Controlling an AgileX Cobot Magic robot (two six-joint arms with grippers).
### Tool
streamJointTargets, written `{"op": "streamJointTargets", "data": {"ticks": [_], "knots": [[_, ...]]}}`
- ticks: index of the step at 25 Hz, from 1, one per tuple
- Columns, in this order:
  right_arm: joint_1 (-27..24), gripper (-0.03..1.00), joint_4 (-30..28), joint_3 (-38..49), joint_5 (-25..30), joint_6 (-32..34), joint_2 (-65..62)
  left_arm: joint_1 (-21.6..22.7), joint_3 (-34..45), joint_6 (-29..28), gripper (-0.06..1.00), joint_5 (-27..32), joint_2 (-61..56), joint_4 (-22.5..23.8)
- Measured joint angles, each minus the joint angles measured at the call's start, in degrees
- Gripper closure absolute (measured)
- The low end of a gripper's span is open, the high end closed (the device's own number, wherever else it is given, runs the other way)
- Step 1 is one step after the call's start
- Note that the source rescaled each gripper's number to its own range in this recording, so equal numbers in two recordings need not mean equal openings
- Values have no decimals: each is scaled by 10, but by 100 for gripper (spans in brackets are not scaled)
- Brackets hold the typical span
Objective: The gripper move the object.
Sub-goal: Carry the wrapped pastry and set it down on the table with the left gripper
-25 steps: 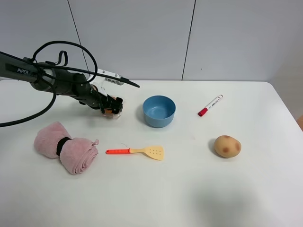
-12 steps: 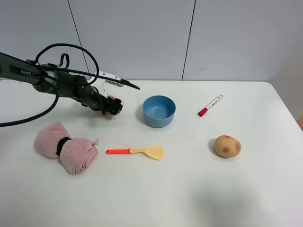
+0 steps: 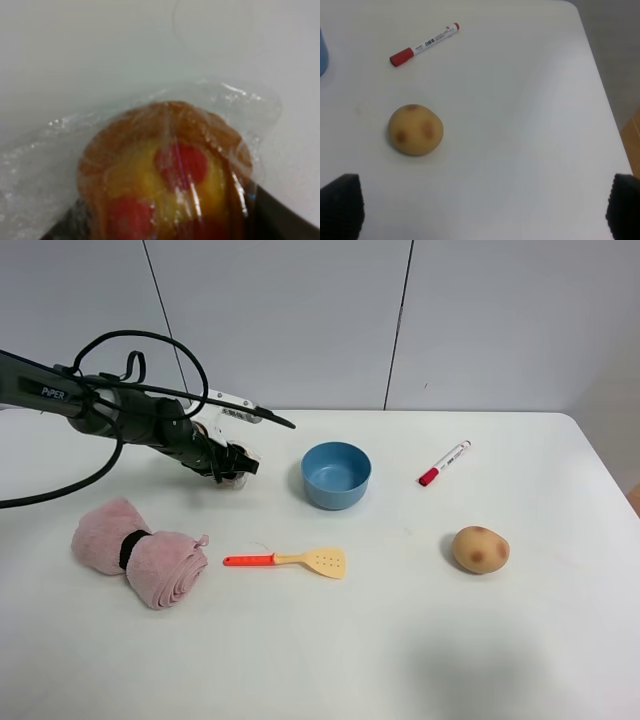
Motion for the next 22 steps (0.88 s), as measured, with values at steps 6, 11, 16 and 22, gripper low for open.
{"op": "streamJointTargets", "data": {"ticks": [6,11,16,22], "knots": [[0,-3,0,0,0,0,0,-5,1,0,94,56,-85,22],[0,-3,0,0,0,0,0,-54,1,0,94,115,-192,35],[0,-3,0,0,0,0,0,-134,-7,0,94,142,-234,35],[0,-3,0,0,0,0,0,-225,-61,0,94,197,-203,23]]}}
